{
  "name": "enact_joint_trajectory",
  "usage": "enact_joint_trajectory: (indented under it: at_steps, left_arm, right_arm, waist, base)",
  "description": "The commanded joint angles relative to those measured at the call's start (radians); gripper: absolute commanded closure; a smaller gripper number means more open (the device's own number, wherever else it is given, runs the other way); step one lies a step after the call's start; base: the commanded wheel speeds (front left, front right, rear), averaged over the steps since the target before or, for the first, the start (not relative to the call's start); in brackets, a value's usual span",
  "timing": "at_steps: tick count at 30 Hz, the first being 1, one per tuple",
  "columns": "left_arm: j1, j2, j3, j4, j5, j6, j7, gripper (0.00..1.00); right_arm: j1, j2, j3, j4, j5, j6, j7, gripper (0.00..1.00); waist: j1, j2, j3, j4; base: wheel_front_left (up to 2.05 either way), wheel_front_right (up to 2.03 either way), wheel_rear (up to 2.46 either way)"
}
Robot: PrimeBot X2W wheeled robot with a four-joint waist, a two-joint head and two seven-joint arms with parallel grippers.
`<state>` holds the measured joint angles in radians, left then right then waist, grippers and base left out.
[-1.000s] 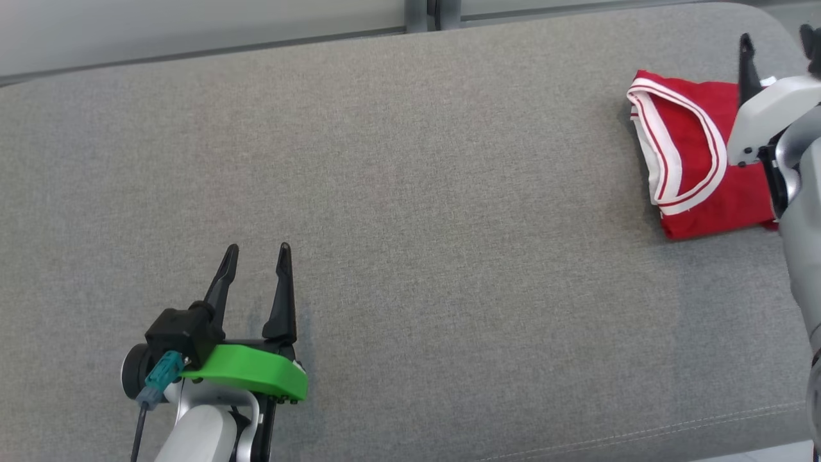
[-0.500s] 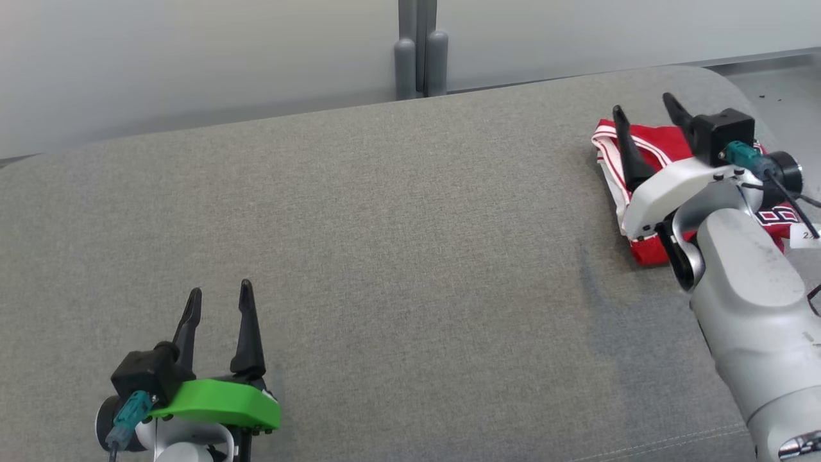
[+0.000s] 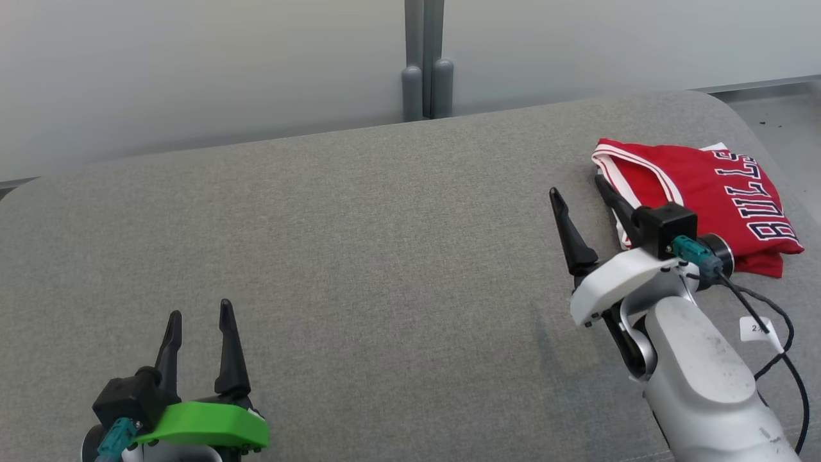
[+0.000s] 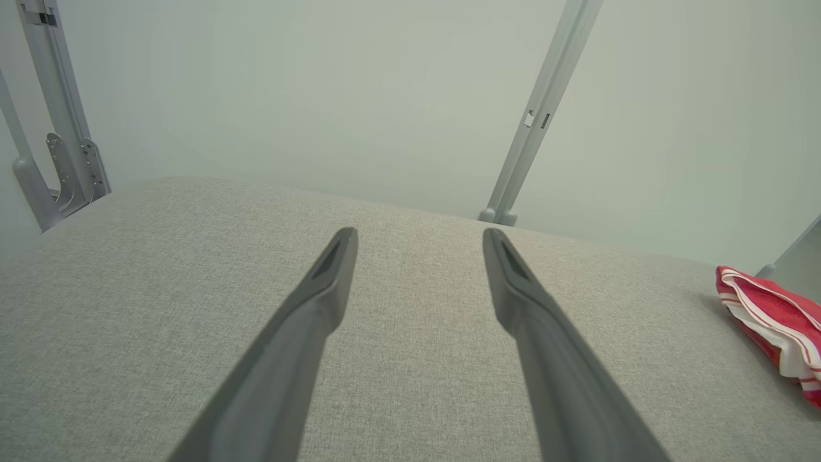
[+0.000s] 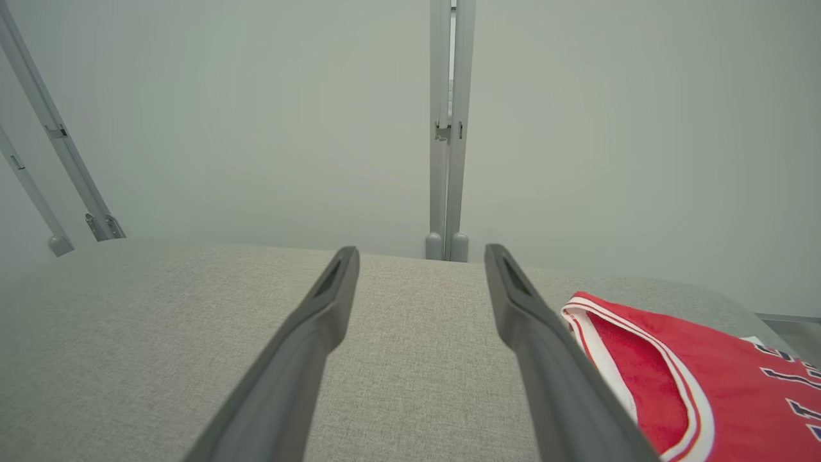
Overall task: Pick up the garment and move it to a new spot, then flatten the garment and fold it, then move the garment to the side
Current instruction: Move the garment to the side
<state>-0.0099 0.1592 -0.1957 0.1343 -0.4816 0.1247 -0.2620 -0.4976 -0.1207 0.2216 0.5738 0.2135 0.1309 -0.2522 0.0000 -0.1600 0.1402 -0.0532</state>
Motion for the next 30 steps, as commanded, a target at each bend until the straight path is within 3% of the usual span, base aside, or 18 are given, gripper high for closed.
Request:
enact_joint_trajectory:
  at_steps: [1,14,30]
  left_arm:
    - [0.021,-0.007,0.006,-0.004,0.014,-0.005,-0.003,0.0]
    - [0.033,-0.033,0.015,0.002,0.065,-0.017,-0.003,0.0]
    - [0.04,-0.04,-0.009,0.037,0.066,-0.032,0.005,0.0]
  right_arm:
    - [0.04,0.007,-0.014,-0.03,-0.024,0.0,0.002,0.0]
    - [0.278,0.068,-0.116,-0.257,-0.072,0.0,0.059,0.0]
    - [0.415,0.07,-0.069,-0.4,0.012,0.0,0.096,0.0]
  waist:
    - [0.0,0.0,-0.003,0.012]
    - [0.0,0.0,-0.012,0.079]
    - [0.0,0.0,-0.03,0.089]
  base:
    - [0.0,0.0,0.0]
    - [0.0,0.0,0.0]
    - [0.0,0.0,0.0]
